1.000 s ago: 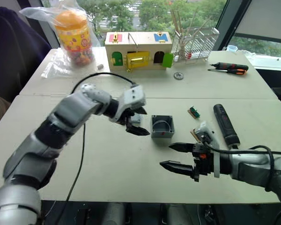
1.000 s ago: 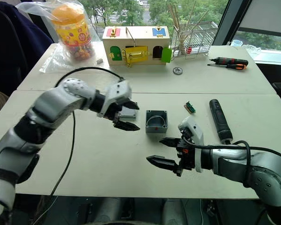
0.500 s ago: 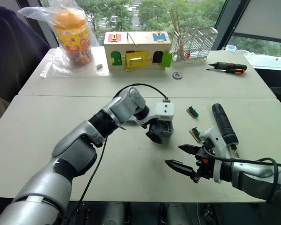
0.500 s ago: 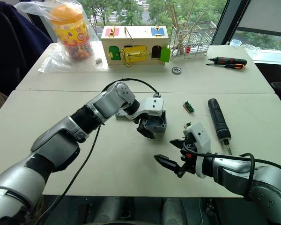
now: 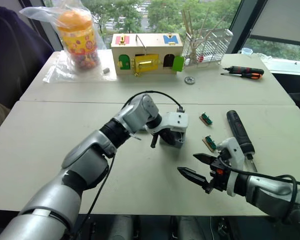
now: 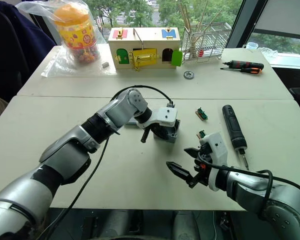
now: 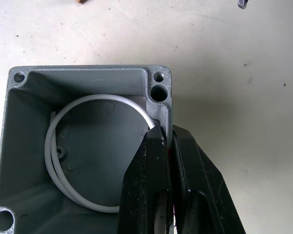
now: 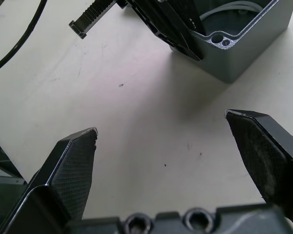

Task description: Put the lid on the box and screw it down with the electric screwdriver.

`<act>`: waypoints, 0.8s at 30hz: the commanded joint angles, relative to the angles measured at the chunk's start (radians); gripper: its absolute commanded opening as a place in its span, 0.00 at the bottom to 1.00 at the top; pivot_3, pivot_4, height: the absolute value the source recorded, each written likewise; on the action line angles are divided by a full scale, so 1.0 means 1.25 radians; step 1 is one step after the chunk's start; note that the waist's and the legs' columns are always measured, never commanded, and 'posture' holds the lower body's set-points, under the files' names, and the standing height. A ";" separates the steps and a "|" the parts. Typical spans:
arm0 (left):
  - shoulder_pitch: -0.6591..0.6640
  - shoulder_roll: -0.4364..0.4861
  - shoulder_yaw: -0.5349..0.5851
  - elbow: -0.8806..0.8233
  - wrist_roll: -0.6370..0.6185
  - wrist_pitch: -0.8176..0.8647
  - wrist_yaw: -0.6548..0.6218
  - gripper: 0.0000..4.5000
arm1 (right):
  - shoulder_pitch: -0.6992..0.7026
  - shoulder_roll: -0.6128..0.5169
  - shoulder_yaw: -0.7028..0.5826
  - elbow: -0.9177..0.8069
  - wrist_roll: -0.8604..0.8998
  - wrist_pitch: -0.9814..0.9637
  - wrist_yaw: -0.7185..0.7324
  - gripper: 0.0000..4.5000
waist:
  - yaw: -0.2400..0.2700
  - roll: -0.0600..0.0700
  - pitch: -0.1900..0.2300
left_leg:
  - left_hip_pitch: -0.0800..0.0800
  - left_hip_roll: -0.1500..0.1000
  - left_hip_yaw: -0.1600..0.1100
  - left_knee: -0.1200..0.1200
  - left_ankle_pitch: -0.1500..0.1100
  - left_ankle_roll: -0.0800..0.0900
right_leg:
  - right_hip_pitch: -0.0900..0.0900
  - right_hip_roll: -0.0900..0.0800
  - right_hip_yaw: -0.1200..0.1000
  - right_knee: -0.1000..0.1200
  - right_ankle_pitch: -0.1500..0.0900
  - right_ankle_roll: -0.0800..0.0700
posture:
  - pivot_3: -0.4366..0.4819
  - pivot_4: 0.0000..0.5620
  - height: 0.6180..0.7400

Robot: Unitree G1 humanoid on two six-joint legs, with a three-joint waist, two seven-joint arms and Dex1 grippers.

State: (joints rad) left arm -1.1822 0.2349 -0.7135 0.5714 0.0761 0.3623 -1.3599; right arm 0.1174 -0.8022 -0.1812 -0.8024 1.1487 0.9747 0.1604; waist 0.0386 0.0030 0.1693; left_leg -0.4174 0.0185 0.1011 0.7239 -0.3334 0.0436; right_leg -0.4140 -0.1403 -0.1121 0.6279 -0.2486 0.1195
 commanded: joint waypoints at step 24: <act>-0.038 0.151 -0.116 0.042 -0.176 -0.463 -0.204 0.52 | -0.004 -0.016 -0.012 -0.052 0.067 -0.016 -0.003 1.00 | 0.001 0.000 0.000 | -0.008 -0.001 0.000 0.008 0.000 0.000 | -0.005 0.000 0.001 0.003 0.000 0.000 | 0.48 0.27 0.76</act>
State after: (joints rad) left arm -1.2023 0.4212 -0.8722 0.6279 -0.1262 -0.2072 -1.6112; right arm 0.1168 -0.8066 -0.1874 -0.8286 1.2053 0.9621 0.1555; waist 0.0393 0.0032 0.1691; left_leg -0.4269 0.0170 0.1010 0.7340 -0.3332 0.0434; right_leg -0.4200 -0.1404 -0.1110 0.6317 -0.2482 0.1196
